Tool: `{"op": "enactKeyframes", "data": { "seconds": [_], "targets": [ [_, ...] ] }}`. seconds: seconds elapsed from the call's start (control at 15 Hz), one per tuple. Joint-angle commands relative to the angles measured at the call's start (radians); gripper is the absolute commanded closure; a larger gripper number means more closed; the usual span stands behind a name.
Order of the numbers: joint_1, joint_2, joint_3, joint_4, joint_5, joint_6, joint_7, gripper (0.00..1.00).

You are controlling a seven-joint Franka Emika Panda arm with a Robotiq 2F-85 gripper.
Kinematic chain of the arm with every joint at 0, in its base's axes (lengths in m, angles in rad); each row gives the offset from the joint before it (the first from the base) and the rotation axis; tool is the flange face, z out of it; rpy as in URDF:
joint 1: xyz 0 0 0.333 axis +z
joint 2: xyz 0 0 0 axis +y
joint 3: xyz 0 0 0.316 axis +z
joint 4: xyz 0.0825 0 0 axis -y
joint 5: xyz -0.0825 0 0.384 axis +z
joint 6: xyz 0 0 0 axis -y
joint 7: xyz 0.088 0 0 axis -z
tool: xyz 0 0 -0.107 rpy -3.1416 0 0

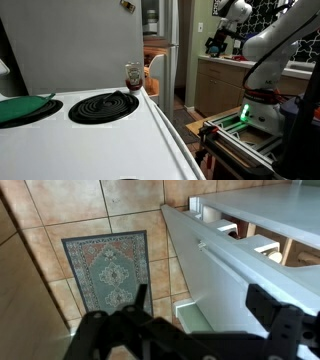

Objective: Close the top fridge door, then the bottom fridge door

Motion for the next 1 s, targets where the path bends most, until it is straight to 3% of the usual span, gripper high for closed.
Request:
{"op": "enactKeyframes", "data": {
  "seconds": [0.0, 0.53, 0.6, 0.93],
  "targets": [
    [0.085, 0.015, 0.01, 0.056, 0.069, 0.021, -0.112, 0.0],
    [0.307, 0.12, -0.012, 0.304, 0.236, 0.034, -0.42, 0.0],
    [0.239, 0.069, 0.032, 0.252, 0.194, 0.012, -0.333, 0.0],
    [0.236, 0.083, 0.038, 0.267, 0.2, 0.013, -0.34, 0.0]
  ]
}}
